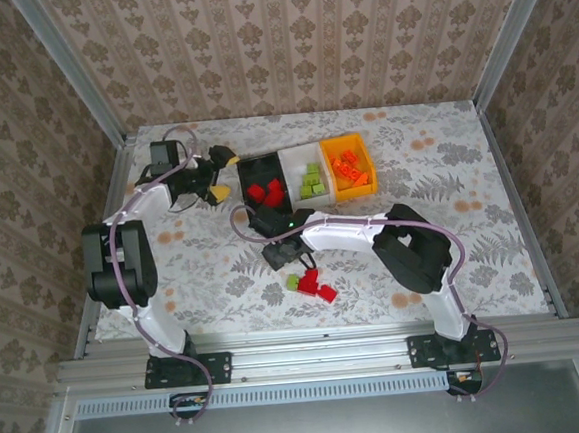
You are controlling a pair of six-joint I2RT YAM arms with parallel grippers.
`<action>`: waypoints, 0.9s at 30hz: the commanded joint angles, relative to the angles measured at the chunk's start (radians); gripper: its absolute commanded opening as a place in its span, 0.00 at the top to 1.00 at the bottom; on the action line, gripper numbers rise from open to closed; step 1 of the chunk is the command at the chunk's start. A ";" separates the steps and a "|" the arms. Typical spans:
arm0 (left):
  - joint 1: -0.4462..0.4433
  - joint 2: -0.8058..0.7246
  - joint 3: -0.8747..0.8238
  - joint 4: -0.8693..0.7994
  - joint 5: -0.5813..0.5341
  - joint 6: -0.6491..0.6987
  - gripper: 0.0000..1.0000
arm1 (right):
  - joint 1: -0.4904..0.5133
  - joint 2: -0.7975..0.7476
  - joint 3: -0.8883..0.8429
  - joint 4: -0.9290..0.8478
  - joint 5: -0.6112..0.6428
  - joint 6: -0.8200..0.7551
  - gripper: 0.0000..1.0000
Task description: Sort the legos into containers by color
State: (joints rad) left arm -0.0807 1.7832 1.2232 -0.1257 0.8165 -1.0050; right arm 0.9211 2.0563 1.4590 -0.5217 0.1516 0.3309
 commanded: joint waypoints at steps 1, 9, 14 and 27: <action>0.004 -0.005 -0.008 0.019 0.022 -0.021 0.00 | 0.005 0.020 0.038 -0.020 -0.043 -0.007 0.39; 0.002 -0.014 -0.011 0.023 0.024 -0.025 0.00 | 0.010 0.051 0.062 -0.031 -0.030 0.001 0.50; -0.002 -0.013 -0.011 0.025 0.024 -0.026 0.00 | 0.013 0.075 0.078 -0.041 -0.009 -0.007 0.50; -0.005 -0.033 -0.008 0.020 0.023 -0.022 0.00 | 0.015 0.105 0.107 -0.040 -0.009 0.009 0.46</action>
State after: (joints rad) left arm -0.0792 1.7828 1.2224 -0.1184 0.8165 -1.0214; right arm 0.9283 2.1338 1.5429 -0.5415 0.1390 0.3168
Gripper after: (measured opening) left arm 0.997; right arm 0.543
